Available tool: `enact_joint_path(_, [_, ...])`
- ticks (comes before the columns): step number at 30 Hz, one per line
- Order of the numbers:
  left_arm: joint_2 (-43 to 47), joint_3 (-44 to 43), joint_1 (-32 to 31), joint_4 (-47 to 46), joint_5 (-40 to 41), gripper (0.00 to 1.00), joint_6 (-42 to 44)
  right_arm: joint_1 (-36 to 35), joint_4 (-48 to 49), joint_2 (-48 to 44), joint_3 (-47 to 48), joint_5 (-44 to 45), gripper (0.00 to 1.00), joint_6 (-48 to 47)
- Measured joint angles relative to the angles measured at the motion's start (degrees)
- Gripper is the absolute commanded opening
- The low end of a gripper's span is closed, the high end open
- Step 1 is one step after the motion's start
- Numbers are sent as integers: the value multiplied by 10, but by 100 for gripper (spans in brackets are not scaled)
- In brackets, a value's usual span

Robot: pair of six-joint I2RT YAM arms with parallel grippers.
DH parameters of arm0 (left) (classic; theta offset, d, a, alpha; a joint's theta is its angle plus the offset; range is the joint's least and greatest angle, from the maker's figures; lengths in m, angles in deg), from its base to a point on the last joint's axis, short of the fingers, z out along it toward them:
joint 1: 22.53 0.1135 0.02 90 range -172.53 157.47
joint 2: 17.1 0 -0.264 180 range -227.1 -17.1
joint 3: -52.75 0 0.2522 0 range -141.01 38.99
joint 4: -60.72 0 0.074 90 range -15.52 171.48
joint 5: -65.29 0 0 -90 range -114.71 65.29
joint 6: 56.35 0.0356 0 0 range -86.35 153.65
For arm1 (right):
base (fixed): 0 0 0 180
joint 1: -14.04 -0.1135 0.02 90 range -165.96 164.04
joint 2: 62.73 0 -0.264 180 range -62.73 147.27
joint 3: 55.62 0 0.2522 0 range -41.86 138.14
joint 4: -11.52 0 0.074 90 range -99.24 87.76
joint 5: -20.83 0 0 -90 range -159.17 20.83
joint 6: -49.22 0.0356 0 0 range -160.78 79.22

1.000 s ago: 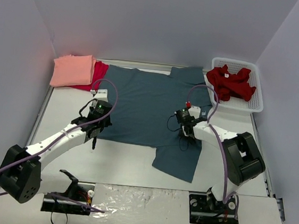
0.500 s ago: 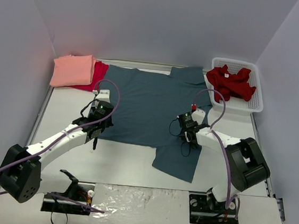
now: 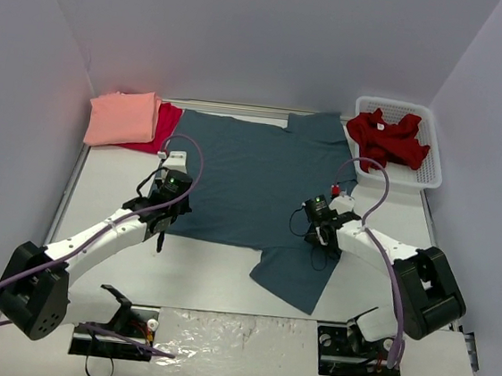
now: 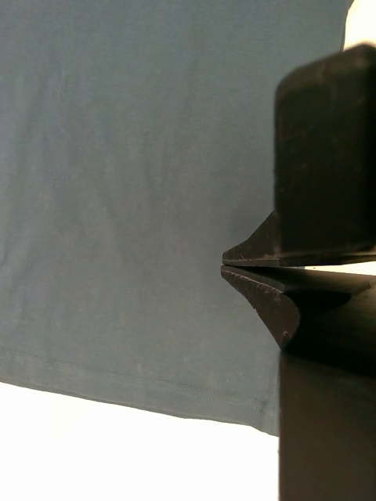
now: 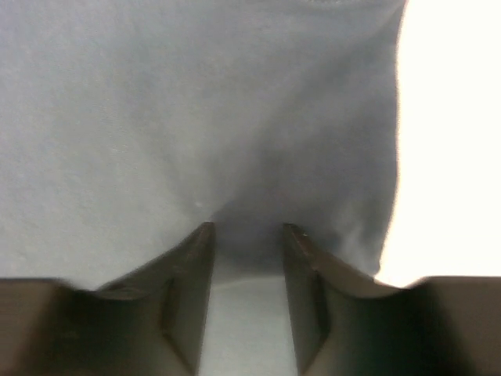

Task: Fold and stack the t-shirts
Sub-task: Flatten out the tshirt

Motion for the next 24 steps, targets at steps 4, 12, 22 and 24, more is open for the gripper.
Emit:
enact_joint_path(4, [0, 0, -2, 0, 1, 3, 0, -4, -31, -22, 8, 14, 69, 1])
enact_joint_path(12, [3, 12, -3, -14, 16, 32, 4, -7, -26, -94, 88, 63, 86, -70])
enact_joint_path(22, [33, 39, -3, -18, 61, 53, 12, 1, 17, -98, 140, 139, 100, -137])
enact_joint_path(24, [47, 45, -3, -24, 76, 55, 16, 1, 23, -92, 134, 153, 100, -137])
